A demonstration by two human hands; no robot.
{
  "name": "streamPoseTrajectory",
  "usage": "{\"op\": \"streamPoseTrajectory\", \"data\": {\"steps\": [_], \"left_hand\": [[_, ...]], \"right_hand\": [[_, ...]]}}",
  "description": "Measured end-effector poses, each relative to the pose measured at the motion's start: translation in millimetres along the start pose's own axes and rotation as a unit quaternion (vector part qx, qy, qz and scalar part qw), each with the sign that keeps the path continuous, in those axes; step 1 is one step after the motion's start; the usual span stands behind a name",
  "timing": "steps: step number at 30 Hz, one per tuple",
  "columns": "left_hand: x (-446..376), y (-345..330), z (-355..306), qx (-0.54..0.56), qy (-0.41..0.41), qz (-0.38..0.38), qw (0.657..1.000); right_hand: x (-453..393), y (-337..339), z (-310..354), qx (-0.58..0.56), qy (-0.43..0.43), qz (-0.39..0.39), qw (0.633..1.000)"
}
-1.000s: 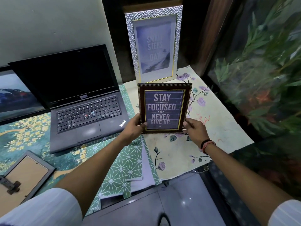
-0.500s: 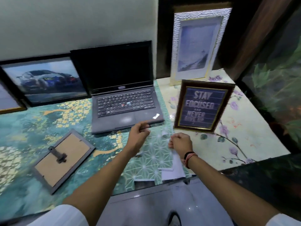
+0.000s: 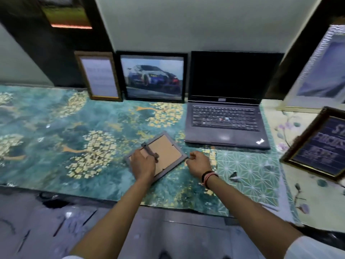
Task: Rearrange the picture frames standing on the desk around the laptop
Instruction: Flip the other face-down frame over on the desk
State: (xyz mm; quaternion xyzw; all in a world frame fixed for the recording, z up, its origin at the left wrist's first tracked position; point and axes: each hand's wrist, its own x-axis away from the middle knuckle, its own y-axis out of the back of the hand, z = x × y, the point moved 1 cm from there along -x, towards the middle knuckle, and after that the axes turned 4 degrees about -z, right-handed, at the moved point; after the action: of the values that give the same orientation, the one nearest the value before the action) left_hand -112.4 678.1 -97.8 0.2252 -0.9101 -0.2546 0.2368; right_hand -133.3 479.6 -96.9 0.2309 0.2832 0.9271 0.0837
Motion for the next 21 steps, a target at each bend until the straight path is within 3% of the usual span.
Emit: {"op": "streamPoseTrajectory", "data": {"steps": [4,10,14,17,19,21], "left_hand": [[-0.9,15.8,-17.6,0.229,0.112,0.077,0.964],[-1.5,38.8,-21.5,0.288,0.148,0.072,0.943],[-12.9,38.3,-18.4,0.336,0.132,0.162,0.918],[-16.6,37.9,-4.4,0.283,0.122,0.104,0.946],[-14.9,41.9,9.7,0.142,0.082,0.02,0.986],[-10.0,45.1,21.3,0.04,0.064,-0.013,0.997]], "right_hand": [[-3.0,-20.6,15.4,0.092,0.022,-0.018,0.995],[-10.2,-28.8,10.7,0.115,0.015,-0.017,0.993],[-11.9,-30.8,10.0,0.122,0.029,-0.024,0.992],[-14.3,-31.3,5.9,0.112,0.022,-0.027,0.993],[-13.7,-31.5,7.1,0.116,0.022,-0.031,0.993],[-9.6,-31.1,13.3,0.118,0.021,-0.038,0.992]]}}
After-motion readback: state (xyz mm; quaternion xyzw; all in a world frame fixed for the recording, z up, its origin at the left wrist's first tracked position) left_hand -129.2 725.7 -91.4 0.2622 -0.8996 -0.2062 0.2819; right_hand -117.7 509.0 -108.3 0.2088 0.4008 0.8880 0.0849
